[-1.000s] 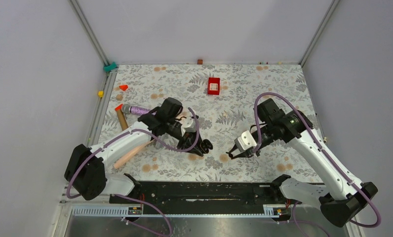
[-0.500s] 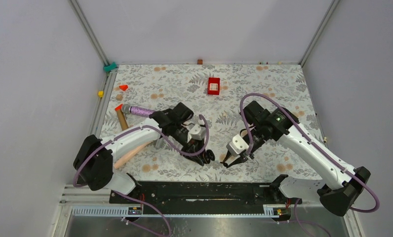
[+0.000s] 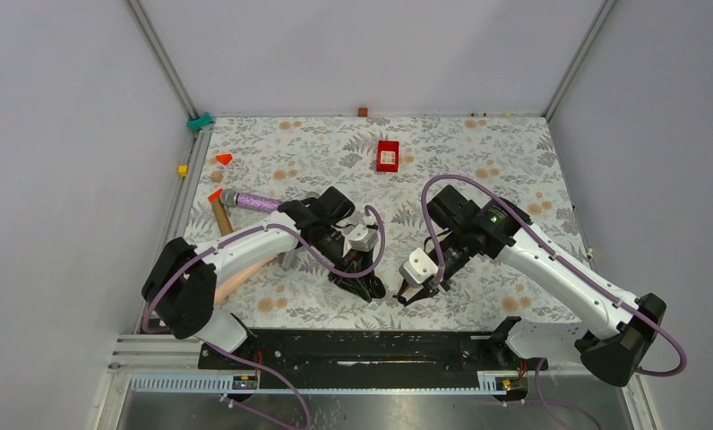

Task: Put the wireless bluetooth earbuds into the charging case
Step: Place the earbud at the center of the board.

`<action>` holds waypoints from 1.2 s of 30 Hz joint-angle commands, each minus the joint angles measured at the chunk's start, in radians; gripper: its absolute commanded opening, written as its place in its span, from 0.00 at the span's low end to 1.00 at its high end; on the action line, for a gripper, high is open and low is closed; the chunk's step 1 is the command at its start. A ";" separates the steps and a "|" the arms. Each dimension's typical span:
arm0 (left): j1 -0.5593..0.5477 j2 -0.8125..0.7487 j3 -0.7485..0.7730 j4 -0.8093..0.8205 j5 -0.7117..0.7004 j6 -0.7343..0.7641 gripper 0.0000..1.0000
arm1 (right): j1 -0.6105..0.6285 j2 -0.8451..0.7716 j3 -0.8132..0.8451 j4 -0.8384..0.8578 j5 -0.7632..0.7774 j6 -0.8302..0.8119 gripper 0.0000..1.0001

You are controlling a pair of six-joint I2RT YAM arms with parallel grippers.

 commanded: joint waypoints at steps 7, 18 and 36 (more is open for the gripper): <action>0.001 -0.035 0.033 -0.002 0.025 0.037 0.00 | 0.008 -0.071 -0.055 0.086 0.091 0.060 0.31; 0.091 -0.114 0.014 -0.004 0.054 0.049 0.00 | -0.140 -0.133 -0.166 0.248 0.090 0.176 0.31; 0.090 -0.101 0.008 -0.003 0.092 0.061 0.00 | -0.228 0.349 -0.153 0.633 0.429 0.645 0.34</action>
